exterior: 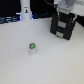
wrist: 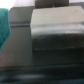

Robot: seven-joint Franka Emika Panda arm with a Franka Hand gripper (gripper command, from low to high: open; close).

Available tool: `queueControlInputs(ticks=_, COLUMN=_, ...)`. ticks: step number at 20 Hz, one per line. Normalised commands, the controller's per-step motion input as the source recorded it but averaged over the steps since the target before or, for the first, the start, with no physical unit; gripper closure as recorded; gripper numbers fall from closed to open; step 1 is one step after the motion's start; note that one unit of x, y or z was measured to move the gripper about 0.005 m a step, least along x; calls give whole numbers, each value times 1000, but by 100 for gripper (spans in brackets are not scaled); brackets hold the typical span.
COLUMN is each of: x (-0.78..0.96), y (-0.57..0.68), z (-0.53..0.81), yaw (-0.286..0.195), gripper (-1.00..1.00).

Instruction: Open the kcup holder, insert the kcup into the holder, and close the kcup holder

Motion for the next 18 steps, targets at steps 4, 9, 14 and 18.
queueControlInputs(ticks=4, x=-361, y=18, z=-372, yaw=-19, gripper=-100)
queueControlInputs(ticks=9, x=-360, y=13, z=-371, yaw=-16, gripper=-100)
queueControlInputs(ticks=14, x=-178, y=48, z=-160, yaw=-18, gripper=100)
queueControlInputs(ticks=18, x=11, y=-1, z=-14, yaw=-6, gripper=100)
